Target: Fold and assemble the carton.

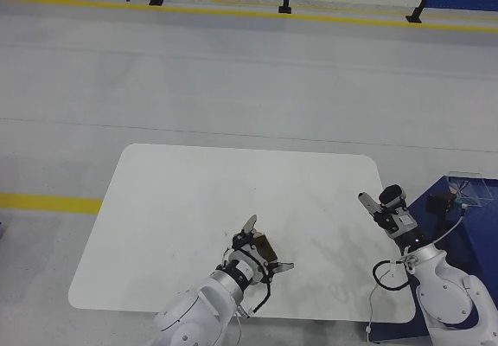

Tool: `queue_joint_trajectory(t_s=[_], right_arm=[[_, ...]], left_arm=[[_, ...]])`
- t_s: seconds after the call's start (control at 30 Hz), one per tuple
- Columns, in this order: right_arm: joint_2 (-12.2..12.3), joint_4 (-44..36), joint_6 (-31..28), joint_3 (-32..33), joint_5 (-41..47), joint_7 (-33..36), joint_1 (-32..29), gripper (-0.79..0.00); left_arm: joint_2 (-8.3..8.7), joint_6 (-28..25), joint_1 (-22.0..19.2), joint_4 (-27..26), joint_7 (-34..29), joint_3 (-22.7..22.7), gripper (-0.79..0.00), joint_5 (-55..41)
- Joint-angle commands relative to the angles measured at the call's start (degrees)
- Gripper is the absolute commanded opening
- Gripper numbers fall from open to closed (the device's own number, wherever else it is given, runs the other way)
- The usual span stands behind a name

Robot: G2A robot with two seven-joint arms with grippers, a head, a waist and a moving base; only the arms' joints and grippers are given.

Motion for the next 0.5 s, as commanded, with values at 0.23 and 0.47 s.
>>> queue_joint_trajectory(t_s=[0.23,0.47], right_arm=[[-0.25,0.25,6.87,-4.46,-5.17,5.44,3.59,0.000],[-0.77,2.37,10.93,-13.16,-16.74,11.01,7.02,0.000]], left_arm=[[0.83,7.58,-0.63,-3.06,6.97,-0.80,0.000,10.54],[1.52,28.71,1.27,-8.96,26.22,-1.98,0.000,16.90]])
